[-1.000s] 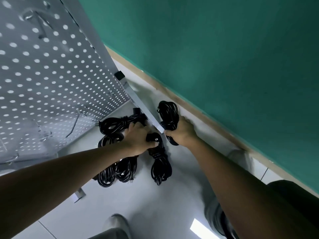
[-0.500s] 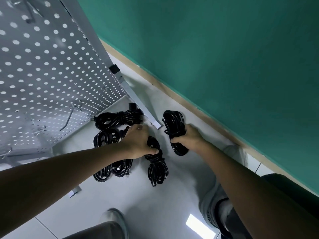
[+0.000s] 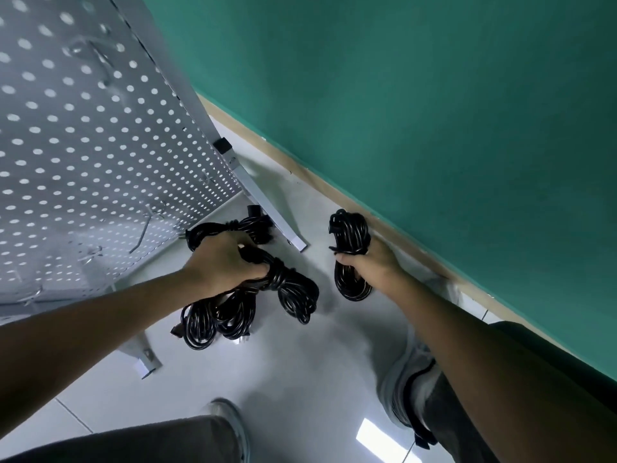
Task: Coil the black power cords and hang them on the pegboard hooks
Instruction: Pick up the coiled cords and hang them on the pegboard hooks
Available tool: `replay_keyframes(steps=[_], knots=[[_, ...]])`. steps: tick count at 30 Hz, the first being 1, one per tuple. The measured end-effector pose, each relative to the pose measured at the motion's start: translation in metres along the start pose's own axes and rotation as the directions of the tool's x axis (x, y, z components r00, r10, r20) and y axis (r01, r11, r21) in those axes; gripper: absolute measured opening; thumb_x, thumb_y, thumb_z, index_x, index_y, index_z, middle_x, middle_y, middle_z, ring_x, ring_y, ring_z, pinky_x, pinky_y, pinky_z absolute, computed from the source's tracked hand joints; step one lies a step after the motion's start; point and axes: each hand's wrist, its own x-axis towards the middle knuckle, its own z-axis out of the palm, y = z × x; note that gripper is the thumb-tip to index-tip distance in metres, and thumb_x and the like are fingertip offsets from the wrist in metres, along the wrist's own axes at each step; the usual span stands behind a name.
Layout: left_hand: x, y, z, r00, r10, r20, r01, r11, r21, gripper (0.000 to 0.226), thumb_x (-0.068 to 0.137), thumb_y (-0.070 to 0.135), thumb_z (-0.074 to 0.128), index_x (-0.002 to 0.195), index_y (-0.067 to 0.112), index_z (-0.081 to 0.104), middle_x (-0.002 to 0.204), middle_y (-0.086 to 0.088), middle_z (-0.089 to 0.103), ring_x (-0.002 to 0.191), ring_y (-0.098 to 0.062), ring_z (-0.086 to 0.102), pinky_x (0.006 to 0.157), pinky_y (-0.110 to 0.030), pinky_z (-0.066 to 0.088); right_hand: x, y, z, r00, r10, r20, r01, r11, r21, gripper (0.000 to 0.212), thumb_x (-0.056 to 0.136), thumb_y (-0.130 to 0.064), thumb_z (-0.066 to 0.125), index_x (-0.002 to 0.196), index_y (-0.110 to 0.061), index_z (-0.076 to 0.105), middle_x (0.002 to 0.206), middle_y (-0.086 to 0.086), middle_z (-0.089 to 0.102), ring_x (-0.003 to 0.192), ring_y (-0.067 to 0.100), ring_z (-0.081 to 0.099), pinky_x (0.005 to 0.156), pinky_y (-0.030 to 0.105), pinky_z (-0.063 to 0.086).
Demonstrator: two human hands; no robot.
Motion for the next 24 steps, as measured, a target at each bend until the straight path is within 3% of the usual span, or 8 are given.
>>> replay_keyframes(steps=[3,7,9,12,14,21,24], knots=[[-0.019,0.013,-0.025,0.997,-0.074,0.005,0.073,0.984,-0.165,0.019,0.08,0.032,0.086,0.094,0.025,0.074,0.089,0.001,0.074,0.083,-0.018,0.072,0.077,-0.035,0.061,-0.026,-0.02,-0.021,0.999,-0.04,0.018,0.039,0.998,0.053,0.033,0.081,-0.021,0.082,0.111,-0.02,0.07,0.107,0.007,0.076,0.103,0.031,0.07,0.094,0.042,0.055],[-0.058,0.035,-0.066,0.99,-0.124,0.064,0.139,0.865,-0.482,0.013,0.087,0.018,0.081,0.098,0.015,0.074,0.095,-0.013,0.076,0.087,-0.027,0.076,0.074,-0.038,0.065,-0.077,-0.064,-0.053,0.997,-0.063,0.047,0.052,0.978,0.204,0.018,0.087,-0.013,0.078,0.103,-0.021,0.072,0.103,0.004,0.076,0.098,0.023,0.071,0.082,0.029,0.056],[-0.084,0.046,-0.087,0.991,-0.118,0.061,0.131,0.802,-0.583,0.014,0.09,0.017,0.078,0.103,0.011,0.075,0.098,-0.017,0.076,0.087,-0.028,0.077,0.07,-0.036,0.065,-0.106,-0.088,-0.066,0.995,-0.076,0.058,0.057,0.961,0.272,0.016,0.09,-0.015,0.075,0.101,-0.025,0.073,0.105,0.004,0.078,0.102,0.023,0.072,0.09,0.035,0.056],[-0.131,0.06,-0.117,0.996,-0.037,0.078,0.082,0.704,-0.706,0.02,0.097,0.018,0.069,0.112,0.005,0.072,0.105,-0.021,0.076,0.095,-0.034,0.076,0.084,-0.046,0.063,-0.154,-0.123,-0.085,0.992,-0.121,0.041,0.098,0.924,0.37,0.037,0.08,-0.026,0.081,0.116,-0.024,0.072,0.113,0.006,0.077,0.108,0.026,0.072,0.101,0.047,0.054],[-0.166,0.067,-0.137,0.997,0.027,0.077,0.041,0.652,-0.757,0.023,0.101,0.018,0.061,0.116,0.002,0.069,0.109,-0.023,0.075,0.101,-0.037,0.075,0.089,-0.049,0.061,-0.189,-0.145,-0.098,0.987,-0.16,0.029,0.133,0.895,0.426,0.042,0.084,-0.026,0.078,0.124,-0.019,0.069,0.118,0.008,0.075,0.109,0.025,0.072,0.097,0.043,0.056],[-0.297,0.098,-0.187,0.976,0.212,0.049,-0.026,0.336,-0.942,0.043,0.097,0.024,0.057,0.132,-0.002,0.061,0.127,-0.029,0.067,0.119,-0.042,0.066,0.093,-0.049,0.06,-0.337,-0.207,-0.128,0.942,-0.335,-0.028,0.289,0.762,0.579,0.045,0.088,-0.018,0.069,0.132,-0.012,0.058,0.124,0.013,0.072,0.114,0.027,0.069,0.094,0.043,0.055],[-0.361,0.115,-0.201,0.959,0.284,-0.006,-0.068,0.21,-0.975,0.047,0.091,0.026,0.066,0.134,0.007,0.063,0.129,-0.024,0.068,0.114,-0.036,0.07,0.085,-0.045,0.062,-0.404,-0.228,-0.13,0.918,-0.393,-0.048,0.332,0.698,0.635,0.045,0.09,-0.016,0.067,0.133,-0.013,0.052,0.125,0.013,0.071,0.115,0.027,0.069,0.094,0.044,0.055]])
